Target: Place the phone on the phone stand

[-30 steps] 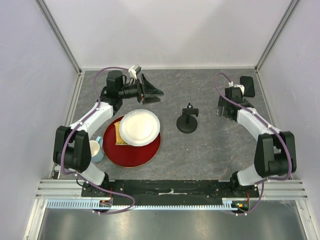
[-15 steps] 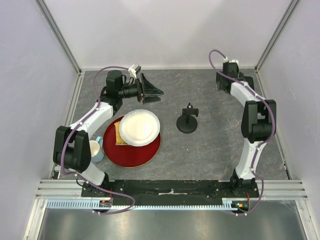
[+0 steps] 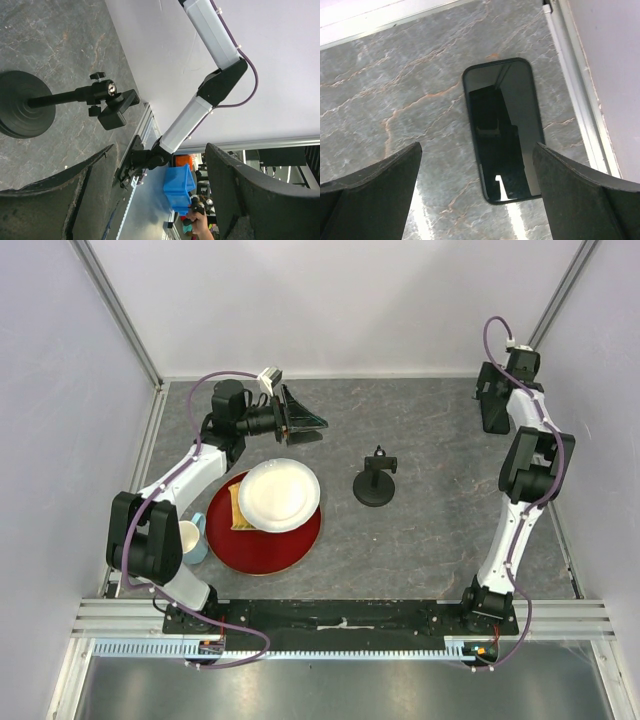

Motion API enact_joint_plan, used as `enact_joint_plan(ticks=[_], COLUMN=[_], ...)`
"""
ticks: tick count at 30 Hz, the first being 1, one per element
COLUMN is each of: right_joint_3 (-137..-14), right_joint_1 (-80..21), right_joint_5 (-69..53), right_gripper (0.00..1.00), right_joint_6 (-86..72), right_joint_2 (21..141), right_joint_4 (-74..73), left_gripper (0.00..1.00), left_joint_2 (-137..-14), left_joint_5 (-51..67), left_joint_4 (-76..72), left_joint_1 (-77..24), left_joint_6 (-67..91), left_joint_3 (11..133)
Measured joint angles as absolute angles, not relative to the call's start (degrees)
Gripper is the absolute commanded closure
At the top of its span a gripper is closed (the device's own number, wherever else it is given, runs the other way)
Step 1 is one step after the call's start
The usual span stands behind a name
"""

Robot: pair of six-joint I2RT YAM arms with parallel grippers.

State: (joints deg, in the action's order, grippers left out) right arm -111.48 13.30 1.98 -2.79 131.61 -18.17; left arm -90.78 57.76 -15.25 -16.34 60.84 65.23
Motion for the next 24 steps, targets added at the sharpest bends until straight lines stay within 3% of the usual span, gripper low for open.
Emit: enact_joint_plan(ticks=[12, 24], right_joint_3=[-121.95, -123.94], right_joint_1=[19.86, 19.94], right_joint_5=[-6.83, -6.04], right_gripper=[0.02, 0.02], right_joint_6=[-5.43, -9.02], right_joint_2=[138.87, 140.35], right_joint_4=[-22.06, -23.29], left_gripper=[0.22, 0.22], left_joint_2=[-90.78, -90.78], left_joint_5=[58.63, 58.65], left_joint_4=[-16.16, -16.43], left_joint_1=[-16.84, -16.84], left_joint_6=[61.10, 61.12], left_joint_3=[65.19, 65.19])
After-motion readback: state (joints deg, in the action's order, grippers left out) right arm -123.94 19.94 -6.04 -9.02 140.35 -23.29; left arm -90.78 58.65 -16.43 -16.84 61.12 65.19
